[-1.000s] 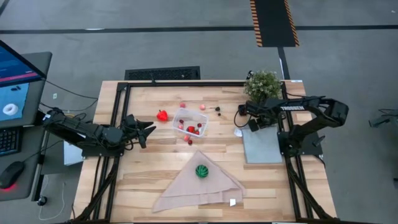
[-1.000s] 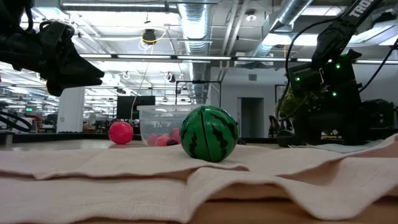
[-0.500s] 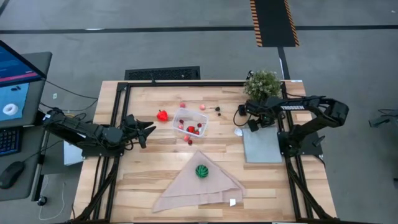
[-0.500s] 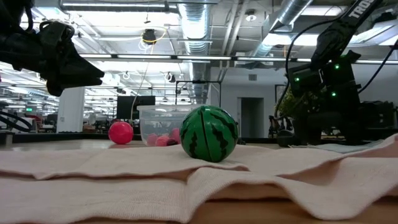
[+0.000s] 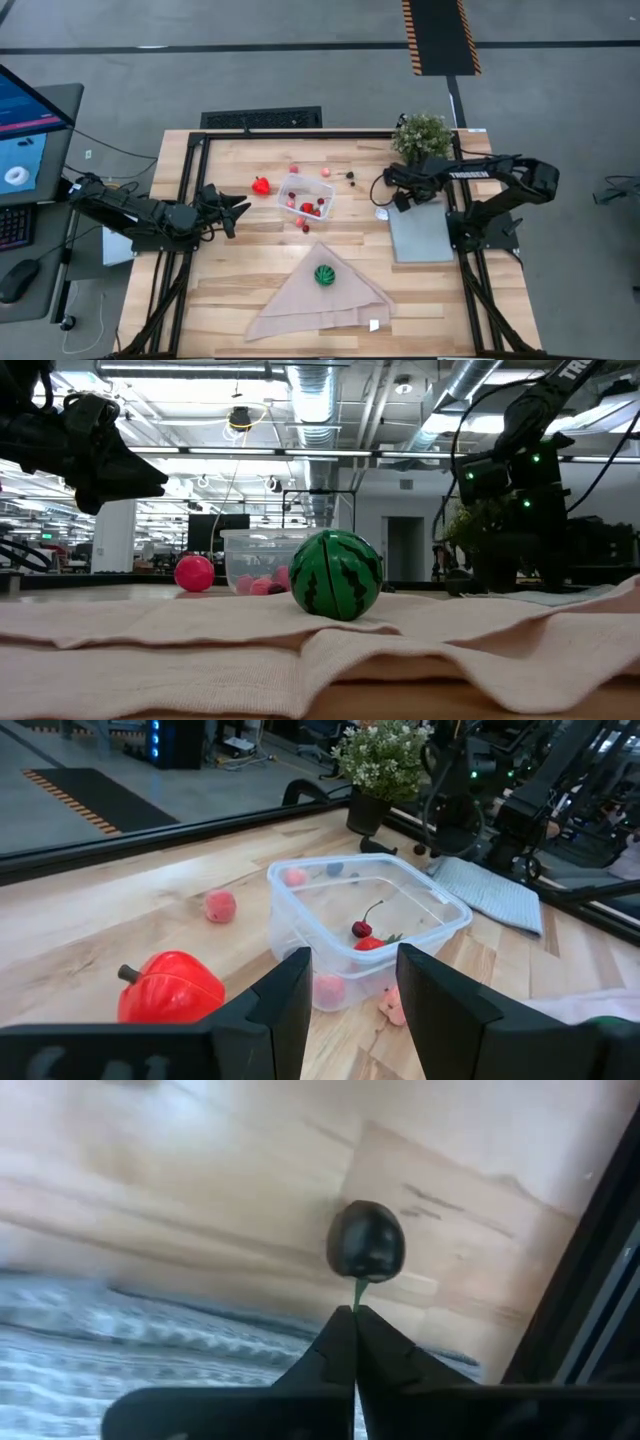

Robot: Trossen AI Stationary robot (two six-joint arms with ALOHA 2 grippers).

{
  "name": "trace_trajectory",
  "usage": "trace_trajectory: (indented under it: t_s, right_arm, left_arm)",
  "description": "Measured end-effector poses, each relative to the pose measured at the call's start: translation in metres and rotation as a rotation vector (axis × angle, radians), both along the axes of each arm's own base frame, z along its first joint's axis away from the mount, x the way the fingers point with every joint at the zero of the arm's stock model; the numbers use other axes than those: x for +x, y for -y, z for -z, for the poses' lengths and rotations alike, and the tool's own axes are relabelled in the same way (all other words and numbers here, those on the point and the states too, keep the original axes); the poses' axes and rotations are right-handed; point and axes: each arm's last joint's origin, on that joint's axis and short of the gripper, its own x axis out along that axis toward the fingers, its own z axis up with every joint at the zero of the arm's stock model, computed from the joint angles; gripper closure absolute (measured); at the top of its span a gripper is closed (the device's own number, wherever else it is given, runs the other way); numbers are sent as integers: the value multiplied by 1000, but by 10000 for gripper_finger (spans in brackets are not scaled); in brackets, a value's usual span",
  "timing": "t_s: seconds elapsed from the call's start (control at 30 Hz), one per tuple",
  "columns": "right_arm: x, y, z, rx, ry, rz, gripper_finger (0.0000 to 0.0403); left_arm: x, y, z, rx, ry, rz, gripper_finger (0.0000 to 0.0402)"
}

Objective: Pick and placing Produce into tupperware
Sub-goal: Put the black cherry into the transparent bin

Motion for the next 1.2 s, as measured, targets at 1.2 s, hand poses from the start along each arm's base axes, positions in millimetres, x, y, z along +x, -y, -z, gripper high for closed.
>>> trace_trajectory:
  t_s: [1.2]
  right_arm:
    - [138, -58, -134, -259, 763, -504, 390]
  left_arm:
    - [0, 0, 0, 17, -3, -9, 263]
